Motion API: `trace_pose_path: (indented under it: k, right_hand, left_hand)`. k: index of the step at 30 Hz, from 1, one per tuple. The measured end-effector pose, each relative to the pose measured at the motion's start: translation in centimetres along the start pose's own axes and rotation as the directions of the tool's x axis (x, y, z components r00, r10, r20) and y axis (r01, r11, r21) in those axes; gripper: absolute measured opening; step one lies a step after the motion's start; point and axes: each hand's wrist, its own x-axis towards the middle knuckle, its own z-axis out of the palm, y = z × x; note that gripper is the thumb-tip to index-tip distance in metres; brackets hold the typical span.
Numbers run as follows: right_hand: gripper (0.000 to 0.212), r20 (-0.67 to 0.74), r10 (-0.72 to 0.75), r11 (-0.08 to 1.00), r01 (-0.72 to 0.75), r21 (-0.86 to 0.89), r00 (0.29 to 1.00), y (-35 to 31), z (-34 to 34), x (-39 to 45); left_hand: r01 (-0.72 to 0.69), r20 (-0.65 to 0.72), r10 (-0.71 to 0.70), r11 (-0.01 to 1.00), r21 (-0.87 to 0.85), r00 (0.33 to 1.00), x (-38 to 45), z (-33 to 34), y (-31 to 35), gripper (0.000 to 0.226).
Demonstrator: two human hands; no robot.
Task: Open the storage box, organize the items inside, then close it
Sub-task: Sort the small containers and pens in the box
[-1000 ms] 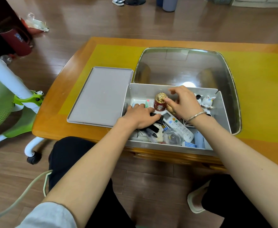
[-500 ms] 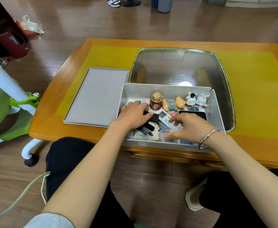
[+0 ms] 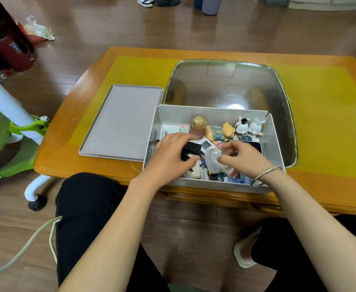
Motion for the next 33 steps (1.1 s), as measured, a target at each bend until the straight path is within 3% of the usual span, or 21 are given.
trace_pose_path:
  k: [2, 4, 6, 7, 10, 12, 13, 15, 18, 21, 28, 33]
  right_hand:
    - [0.02, 0.018, -0.033, 0.942, 0.025, 0.336, 0.999, 0.1, -0.3, -0.3]
    - [0.021, 0.08, -0.104, 0.812, 0.038, 0.583, 0.991, -0.3, -0.3, -0.6]
    - [0.026, 0.134, -0.157, 0.704, 0.016, 0.71, 0.978, -0.9, -0.1, -0.8]
    - [0.028, 0.138, -0.166, 0.701, 0.018, 0.713, 0.976, -1.0, -0.1, -0.8]
    - [0.026, -0.02, -0.129, 0.856, 0.121, 0.503, 0.991, -0.7, -0.2, -0.3]
    - [0.024, -0.185, -0.09, 0.977, 0.123, 0.175, 0.979, 0.1, -0.6, 0.4]
    - [0.029, -0.196, -0.077, 0.997, 0.074, -0.021, 0.978, 0.5, -0.6, 0.9]
    - [0.04, -0.118, -0.021, 0.934, -0.022, -0.356, 0.993, 1.0, 0.0, 1.5]
    - [0.046, -0.087, -0.006, 0.809, -0.046, -0.586, 0.996, 0.5, 1.2, 2.2]
    - [0.044, -0.1, -0.032, 0.739, -0.044, -0.672, 0.994, -0.1, 1.8, 2.9]
    - [0.024, -0.103, -0.098, 0.799, 0.017, -0.6, 0.99, -1.1, 2.3, 2.7]
    - [0.017, -0.199, -0.272, 0.799, 0.106, -0.592, 0.942, -1.3, 0.2, 1.7]
  left_hand:
    - [-0.028, 0.07, 0.029, 1.0, -0.01, 0.997, 0.1, 0.3, 0.9, 0.072]
    - [-0.042, 0.125, 0.05, 0.997, -0.066, 0.991, 0.4, 0.7, 1.9, 0.089]
    - [-0.043, 0.115, 0.065, 0.982, -0.184, 0.991, 0.6, 1.0, 2.7, 0.089]
    - [-0.045, 0.083, 0.067, 0.97, -0.24, 0.994, 0.7, 1.0, 2.9, 0.084]
    - [-0.053, -0.083, 0.03, 0.954, -0.296, 0.996, 0.5, 0.7, 2.6, 0.073]
    - [0.005, -0.182, -0.063, 0.953, -0.302, 0.981, 0.4, 0.0, 1.5, 0.074]
    - [0.045, -0.216, -0.115, 0.951, -0.305, 0.97, 0.3, -0.4, 0.8, 0.076]
    - [0.094, -0.269, -0.184, 0.944, -0.315, 0.945, 0.2, -1.1, -0.6, 0.077]
    - [0.112, -0.359, -0.224, 0.945, -0.309, 0.906, -0.2, -1.4, -2.1, 0.068]
    - [0.13, -0.435, -0.257, 0.945, -0.301, 0.863, -0.5, -1.2, -2.8, 0.058]
    - [0.04, -0.442, -0.208, 0.932, -0.359, 0.872, -0.6, -0.6, -3.1, 0.05]
    - [0.017, -0.456, -0.194, 0.931, -0.364, 0.869, -0.6, -0.7, -3.4, 0.045]
